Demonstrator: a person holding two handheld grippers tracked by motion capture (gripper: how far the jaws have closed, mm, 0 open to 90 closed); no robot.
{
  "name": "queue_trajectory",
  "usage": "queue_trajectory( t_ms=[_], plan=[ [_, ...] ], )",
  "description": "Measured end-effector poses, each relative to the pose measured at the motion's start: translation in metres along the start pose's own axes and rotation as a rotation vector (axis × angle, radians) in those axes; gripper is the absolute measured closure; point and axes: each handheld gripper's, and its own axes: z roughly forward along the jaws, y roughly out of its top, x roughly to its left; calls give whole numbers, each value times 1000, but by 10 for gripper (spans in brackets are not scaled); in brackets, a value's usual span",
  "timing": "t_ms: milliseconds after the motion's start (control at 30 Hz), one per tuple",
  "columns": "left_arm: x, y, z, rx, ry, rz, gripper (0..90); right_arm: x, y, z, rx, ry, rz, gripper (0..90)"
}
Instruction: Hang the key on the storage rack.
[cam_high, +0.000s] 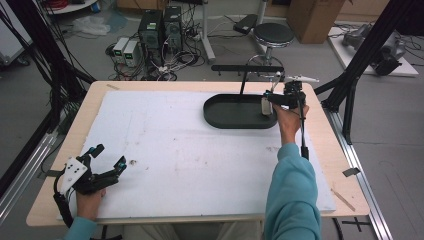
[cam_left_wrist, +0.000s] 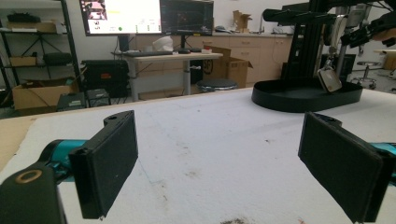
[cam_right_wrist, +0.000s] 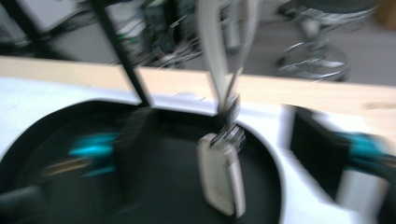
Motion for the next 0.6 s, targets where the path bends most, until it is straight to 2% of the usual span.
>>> queue_trajectory(
  t_ms=[33,100,233,267,400,433,467,600],
  plan=[
    [0,0,0,-1,1,0,124,2,0,-3,-11,-23,-14,22],
    [0,0,0,0,1,2,124,5,-1,-10,-34,-27,-28,6],
    [1,0,0,0,1,-1,124,9,0,-26,-54,40,-57,6],
    [1,0,0,2,2,0,124,10,0,-31,-76,57,-72,6],
    [0,0,0,-2,1,1,124,14,-1,-52,-132,136,-78,7],
    [0,0,0,-2,1,1,124,15,-5,-63,-171,163,-86,7],
    [0,0,0,-2,1,1,124,15,-5,-63,-171,163,-86,7],
    [0,0,0,-2,0,2,124,17,-19,-83,-228,223,-104,6]
  ],
)
